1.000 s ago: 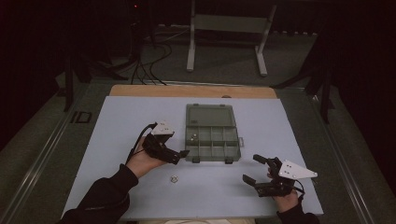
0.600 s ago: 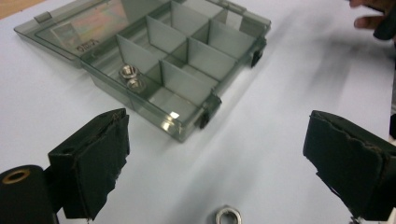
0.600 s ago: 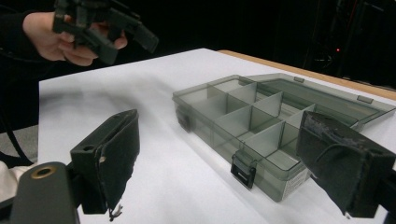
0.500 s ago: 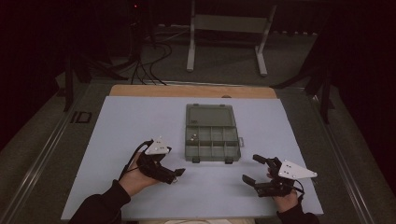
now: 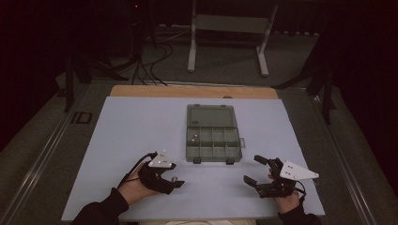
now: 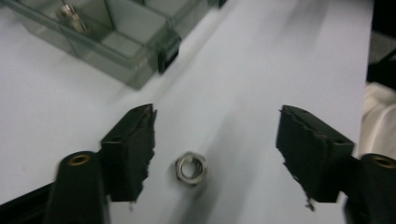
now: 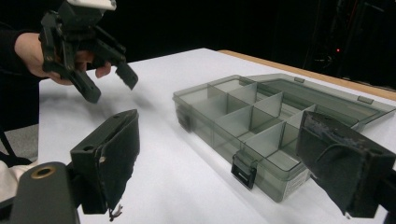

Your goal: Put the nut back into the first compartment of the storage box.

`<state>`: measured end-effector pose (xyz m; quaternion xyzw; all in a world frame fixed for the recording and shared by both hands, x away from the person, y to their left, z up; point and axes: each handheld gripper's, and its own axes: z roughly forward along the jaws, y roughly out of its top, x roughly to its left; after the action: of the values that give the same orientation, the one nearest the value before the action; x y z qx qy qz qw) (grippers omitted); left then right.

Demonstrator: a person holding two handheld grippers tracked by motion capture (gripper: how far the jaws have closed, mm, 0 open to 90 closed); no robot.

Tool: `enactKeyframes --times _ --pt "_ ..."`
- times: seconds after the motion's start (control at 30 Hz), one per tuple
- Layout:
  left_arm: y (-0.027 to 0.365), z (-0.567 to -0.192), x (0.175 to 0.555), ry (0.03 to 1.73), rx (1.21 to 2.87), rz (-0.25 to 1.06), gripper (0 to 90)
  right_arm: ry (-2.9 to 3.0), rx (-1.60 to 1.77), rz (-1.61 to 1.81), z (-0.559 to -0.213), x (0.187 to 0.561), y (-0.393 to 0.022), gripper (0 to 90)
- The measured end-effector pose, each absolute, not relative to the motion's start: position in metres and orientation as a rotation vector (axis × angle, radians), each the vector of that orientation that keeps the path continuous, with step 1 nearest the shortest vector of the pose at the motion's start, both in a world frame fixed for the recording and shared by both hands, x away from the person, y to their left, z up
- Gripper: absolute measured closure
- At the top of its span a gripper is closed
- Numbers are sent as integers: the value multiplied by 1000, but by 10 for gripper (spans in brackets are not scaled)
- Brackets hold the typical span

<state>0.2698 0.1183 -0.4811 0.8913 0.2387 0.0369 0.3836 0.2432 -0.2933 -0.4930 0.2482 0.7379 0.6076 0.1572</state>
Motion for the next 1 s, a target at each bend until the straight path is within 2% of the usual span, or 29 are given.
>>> enactKeyframes --times 0.17,0.53,1.0 --pt "115 -494 270 589 2373 125 413 2112 710 1740 -493 243 -293 136" --pt "115 -503 273 580 2438 149 581 2114 710 1740 -493 244 -293 136" --pt "109 -509 277 560 2475 151 654 2112 711 1746 -493 244 -294 136"
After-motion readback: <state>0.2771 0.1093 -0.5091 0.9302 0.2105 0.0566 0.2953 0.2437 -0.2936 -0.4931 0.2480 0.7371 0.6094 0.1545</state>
